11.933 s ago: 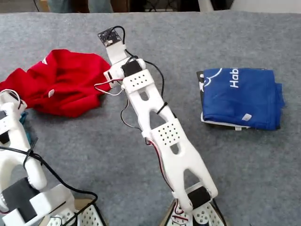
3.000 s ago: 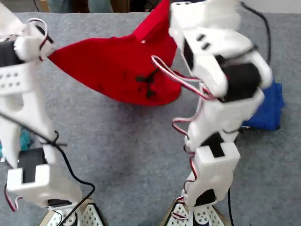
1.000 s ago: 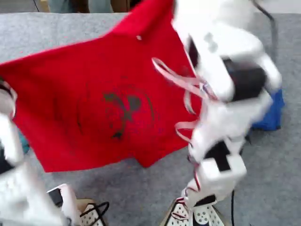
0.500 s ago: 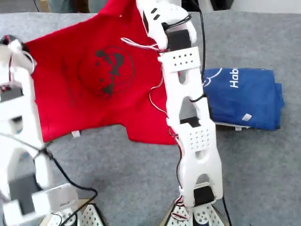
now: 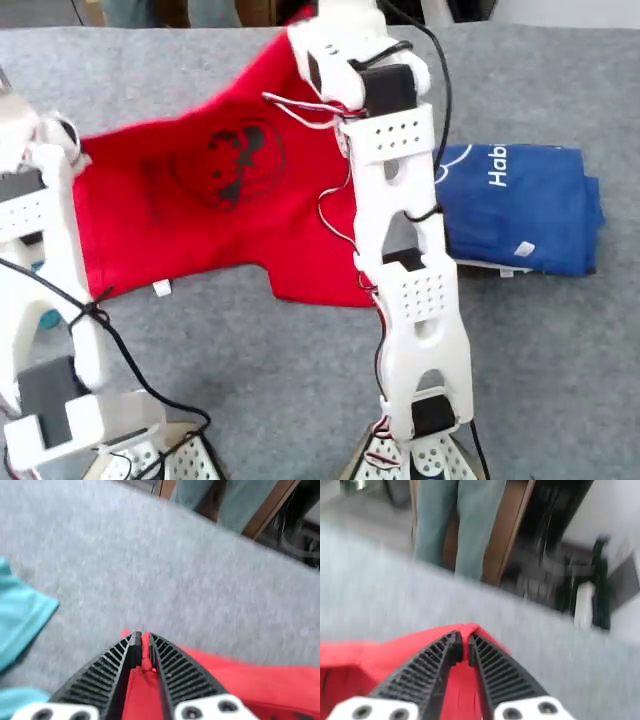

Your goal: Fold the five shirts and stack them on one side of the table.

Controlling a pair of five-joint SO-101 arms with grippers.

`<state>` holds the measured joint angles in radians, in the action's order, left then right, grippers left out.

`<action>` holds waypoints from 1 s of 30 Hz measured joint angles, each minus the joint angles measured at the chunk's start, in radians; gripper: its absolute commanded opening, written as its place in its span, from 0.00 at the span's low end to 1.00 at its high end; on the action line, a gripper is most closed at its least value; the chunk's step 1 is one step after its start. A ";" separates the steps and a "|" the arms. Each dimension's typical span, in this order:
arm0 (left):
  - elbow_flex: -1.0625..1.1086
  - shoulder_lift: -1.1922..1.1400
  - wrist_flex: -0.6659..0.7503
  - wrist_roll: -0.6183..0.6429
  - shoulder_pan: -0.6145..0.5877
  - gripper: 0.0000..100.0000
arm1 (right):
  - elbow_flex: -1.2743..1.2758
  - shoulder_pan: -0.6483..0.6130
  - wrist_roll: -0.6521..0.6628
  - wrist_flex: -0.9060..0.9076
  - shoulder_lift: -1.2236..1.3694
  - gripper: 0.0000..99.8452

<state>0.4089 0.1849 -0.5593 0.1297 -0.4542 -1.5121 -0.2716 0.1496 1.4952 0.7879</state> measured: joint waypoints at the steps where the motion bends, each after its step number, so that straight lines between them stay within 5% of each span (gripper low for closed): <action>1: 0.052 0.020 -0.003 -0.020 0.003 0.03 | -0.017 0.000 0.005 0.083 -0.002 0.01; 4: 0.232 0.089 0.003 -0.092 0.032 0.03 | -0.023 0.000 0.006 0.232 -0.002 0.01; 11: 0.577 0.166 0.186 -0.155 0.075 0.03 | 0.305 0.040 0.006 0.265 -0.091 0.01; 19: 0.605 0.183 0.118 -0.155 -0.012 0.03 | 0.898 0.041 0.029 0.264 -0.445 0.01; 30: 0.644 0.183 0.072 -0.244 -0.041 0.03 | 1.281 0.054 0.029 0.236 -0.582 0.01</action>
<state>1.0533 0.3675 -0.4872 -0.1143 -0.4956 -0.2309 -0.2179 0.1788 1.7315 0.2064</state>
